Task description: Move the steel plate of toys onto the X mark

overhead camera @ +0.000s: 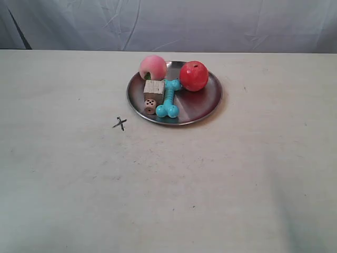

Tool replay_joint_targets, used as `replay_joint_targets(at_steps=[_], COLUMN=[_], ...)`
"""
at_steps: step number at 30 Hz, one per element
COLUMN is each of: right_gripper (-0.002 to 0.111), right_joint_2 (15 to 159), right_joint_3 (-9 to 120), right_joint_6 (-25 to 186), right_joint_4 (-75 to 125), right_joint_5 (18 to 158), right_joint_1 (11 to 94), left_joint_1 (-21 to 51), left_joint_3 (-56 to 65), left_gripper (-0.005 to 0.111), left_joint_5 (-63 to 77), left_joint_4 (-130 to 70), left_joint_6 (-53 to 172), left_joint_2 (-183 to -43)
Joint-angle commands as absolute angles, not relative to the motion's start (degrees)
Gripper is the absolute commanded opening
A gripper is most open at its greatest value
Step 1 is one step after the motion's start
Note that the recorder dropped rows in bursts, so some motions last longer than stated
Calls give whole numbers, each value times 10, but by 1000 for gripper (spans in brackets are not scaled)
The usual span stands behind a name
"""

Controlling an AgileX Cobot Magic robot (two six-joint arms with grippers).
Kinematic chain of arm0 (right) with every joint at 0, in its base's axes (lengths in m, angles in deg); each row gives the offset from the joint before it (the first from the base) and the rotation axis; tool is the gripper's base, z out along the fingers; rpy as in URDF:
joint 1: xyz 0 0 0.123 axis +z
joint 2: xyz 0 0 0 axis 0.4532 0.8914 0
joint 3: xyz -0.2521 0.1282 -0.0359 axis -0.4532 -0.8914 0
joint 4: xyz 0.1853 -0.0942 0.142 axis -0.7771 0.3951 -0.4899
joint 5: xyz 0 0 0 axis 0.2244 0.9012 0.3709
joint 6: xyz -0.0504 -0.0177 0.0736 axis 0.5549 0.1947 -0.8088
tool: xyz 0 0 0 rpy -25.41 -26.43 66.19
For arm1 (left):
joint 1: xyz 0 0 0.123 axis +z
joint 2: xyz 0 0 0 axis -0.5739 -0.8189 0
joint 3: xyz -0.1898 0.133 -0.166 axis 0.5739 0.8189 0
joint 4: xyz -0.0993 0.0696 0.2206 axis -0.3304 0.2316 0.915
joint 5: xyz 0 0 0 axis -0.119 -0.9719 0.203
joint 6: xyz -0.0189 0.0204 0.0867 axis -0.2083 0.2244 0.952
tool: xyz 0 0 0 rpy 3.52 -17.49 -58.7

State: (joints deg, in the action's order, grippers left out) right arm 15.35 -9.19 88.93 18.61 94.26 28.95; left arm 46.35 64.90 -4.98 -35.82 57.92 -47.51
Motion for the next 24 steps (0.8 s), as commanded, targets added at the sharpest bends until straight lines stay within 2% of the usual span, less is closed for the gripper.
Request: replay_joint_targets(at_steps=[1,5,7,9,11,24], right_gripper=[-1,-1,-1,-1,-1,-1], right_joint_2=[150,150,150,150,150,150], right_joint_3=[-93,-93,-93,-93,-93,-93], right_joint_6=[889,889,869,805,803,799], right_joint_4=[187,186,117,-71,-146,-154], right_joint_5=[938,927,876,807,780,780], right_joint_1=[288,288,288,288,288,288], left_joint_1=[464,464,464,464,464,464], left_joint_3=[652,652,652,652,652,652], left_gripper=[0,0,0,0,0,0], left_joint_5=[-46,-46,-46,-43,-43,-43], left_joint_4=[-355,-355,-355,-355,-355,-352], left_joint_6=[576,576,576,576,576,576], left_joint_2=[-460,-447,-447,-447,-447,-447])
